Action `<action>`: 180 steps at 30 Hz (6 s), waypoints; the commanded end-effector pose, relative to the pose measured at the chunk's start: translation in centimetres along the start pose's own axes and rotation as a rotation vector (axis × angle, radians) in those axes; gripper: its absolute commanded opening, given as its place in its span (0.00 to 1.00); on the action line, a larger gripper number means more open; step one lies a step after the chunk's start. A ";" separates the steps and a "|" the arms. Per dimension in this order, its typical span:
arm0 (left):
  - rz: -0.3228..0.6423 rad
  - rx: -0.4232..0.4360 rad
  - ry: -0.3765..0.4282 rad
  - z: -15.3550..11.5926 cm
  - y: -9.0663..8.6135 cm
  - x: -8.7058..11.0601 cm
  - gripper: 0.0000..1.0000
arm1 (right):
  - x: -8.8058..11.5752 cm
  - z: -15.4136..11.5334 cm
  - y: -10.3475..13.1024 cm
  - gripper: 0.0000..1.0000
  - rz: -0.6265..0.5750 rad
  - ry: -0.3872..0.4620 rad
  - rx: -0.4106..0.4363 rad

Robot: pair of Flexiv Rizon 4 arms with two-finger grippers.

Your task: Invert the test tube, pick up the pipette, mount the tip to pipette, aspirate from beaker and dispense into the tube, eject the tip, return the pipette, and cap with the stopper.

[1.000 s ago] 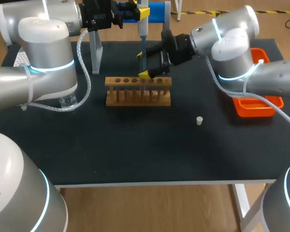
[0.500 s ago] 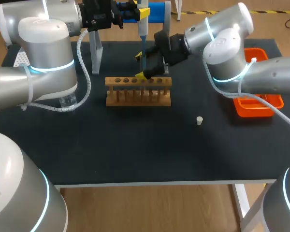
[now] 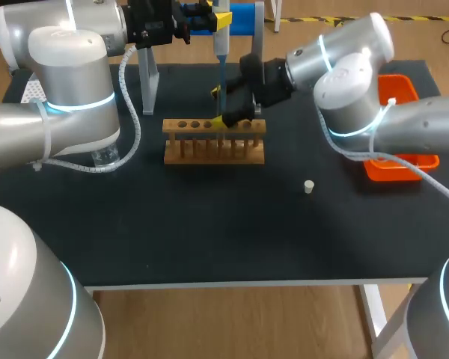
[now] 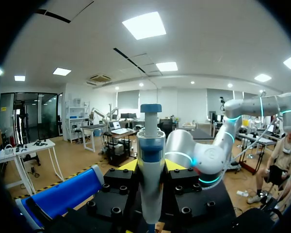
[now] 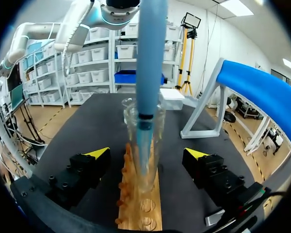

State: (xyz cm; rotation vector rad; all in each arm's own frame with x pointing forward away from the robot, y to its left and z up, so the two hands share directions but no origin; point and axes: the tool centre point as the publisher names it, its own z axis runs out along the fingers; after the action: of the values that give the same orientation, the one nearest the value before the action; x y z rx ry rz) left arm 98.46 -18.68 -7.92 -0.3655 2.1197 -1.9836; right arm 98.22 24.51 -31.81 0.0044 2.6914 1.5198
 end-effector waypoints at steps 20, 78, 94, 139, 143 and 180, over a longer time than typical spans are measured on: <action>0.010 -0.002 -0.007 0.0 -0.5 0.3 0.00 | 0.1 -0.3 0.3 1.00 0.002 0.001 0.011; 0.144 -0.030 -0.046 -0.1 -7.3 3.5 0.00 | 0.1 -0.3 0.3 1.00 0.002 0.001 0.011; 0.189 -0.027 -0.176 -5.3 -9.0 3.9 0.00 | 0.1 -0.3 0.3 1.00 0.002 0.001 0.011; 0.140 -0.014 -0.026 -10.6 4.5 13.3 0.00 | 0.1 -0.3 0.3 1.00 0.002 0.001 0.011; 0.135 -0.015 -0.015 -9.3 4.4 13.5 0.00 | 0.1 -0.3 0.3 1.00 0.002 0.001 0.011; 0.110 -0.060 0.096 -5.5 4.1 15.9 0.00 | 0.1 -0.3 0.3 1.00 0.002 0.001 0.011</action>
State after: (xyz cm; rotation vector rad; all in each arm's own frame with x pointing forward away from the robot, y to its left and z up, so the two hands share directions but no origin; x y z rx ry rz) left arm 81.47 -18.35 -11.42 -0.1642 2.2100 -1.9142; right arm 98.09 24.55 -31.57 0.0089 2.6963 1.5095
